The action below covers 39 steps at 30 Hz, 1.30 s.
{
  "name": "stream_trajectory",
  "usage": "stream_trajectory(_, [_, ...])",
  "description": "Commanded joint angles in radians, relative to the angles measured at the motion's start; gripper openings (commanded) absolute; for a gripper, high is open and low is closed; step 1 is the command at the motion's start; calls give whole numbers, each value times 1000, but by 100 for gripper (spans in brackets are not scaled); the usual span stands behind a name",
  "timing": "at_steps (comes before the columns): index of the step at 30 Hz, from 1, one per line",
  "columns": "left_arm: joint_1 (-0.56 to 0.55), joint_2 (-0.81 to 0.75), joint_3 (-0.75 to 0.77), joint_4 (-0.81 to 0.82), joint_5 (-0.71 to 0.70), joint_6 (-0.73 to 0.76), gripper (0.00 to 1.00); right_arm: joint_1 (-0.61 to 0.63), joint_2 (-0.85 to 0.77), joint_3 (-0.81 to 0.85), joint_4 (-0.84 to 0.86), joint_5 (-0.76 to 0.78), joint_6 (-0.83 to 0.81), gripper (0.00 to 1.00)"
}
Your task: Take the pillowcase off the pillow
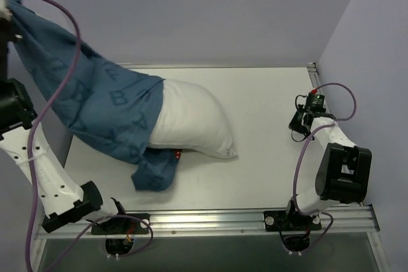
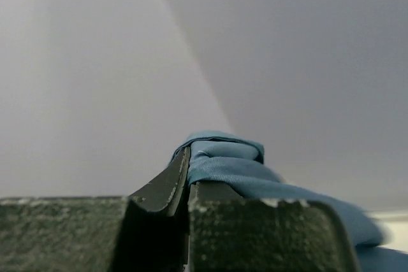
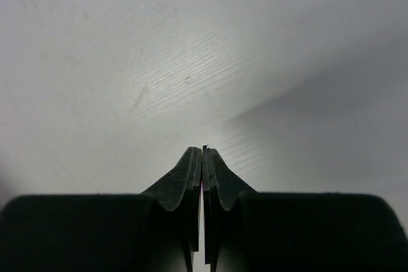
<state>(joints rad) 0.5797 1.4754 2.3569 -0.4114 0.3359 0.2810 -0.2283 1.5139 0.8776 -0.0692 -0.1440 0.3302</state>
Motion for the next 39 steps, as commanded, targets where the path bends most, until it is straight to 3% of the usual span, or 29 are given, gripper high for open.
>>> stream_trajectory(1, [-179,-125,-158,128,75,16,2,93,-81,34,-92,58,-57,0])
stream_trajectory(2, [-249,-186,-312,138,96,15,2,159,-107,59,-107,75,-75,0])
stream_trajectory(4, [-305,-242,-445,167,138,14,2,220,-136,83,-125,67,-97,0])
stream_trajectory(7, [-325,-277,-550,194,187,-78,2,400,-202,126,-113,64,-137,13])
stream_trajectory(8, [-325,-273,-553,180,181,-86,2,450,-251,130,-98,81,-144,29])
stream_trajectory(10, [-323,-271,-555,171,160,-69,2,605,-308,120,-19,89,-200,46])
stream_trajectory(11, [-323,-271,-555,168,125,-62,2,662,-363,109,12,105,-224,62])
stream_trajectory(12, [-323,-271,-551,166,114,-54,2,770,-388,89,44,110,-253,64])
stream_trajectory(13, [-322,-271,-547,164,104,-43,2,823,-408,74,119,121,-320,74])
stream_trajectory(15, [-322,-270,-545,161,97,-45,2,923,-464,44,175,141,-416,77])
stream_trajectory(16, [-319,-270,-536,158,98,-43,2,1016,-480,8,228,141,-512,82])
stream_trajectory(17, [-317,-265,-533,149,100,-42,2,1064,-504,-11,253,155,-558,96])
stream_trajectory(18, [-317,-265,-530,149,100,-45,2,1113,-511,-31,281,182,-607,100])
stream_trajectory(21, [-305,-257,-518,148,98,-55,2,1326,-502,-107,386,329,-795,100])
stream_trajectory(22, [-301,-253,-512,143,97,-60,2,1422,-468,-138,449,447,-839,100])
stream_trajectory(26, [-287,-236,-478,120,100,-68,2,1584,-327,-178,601,662,-1031,100])
stream_trajectory(31, [-285,-222,-444,103,109,-72,2,1621,-119,-193,828,774,-1160,100])
stream_trajectory(33, [-284,-221,-438,99,112,-74,2,1614,-49,-186,952,886,-1236,100])
stream_trajectory(39, [-281,-217,-435,92,129,-74,2,1583,173,-94,1089,1034,-1362,100])
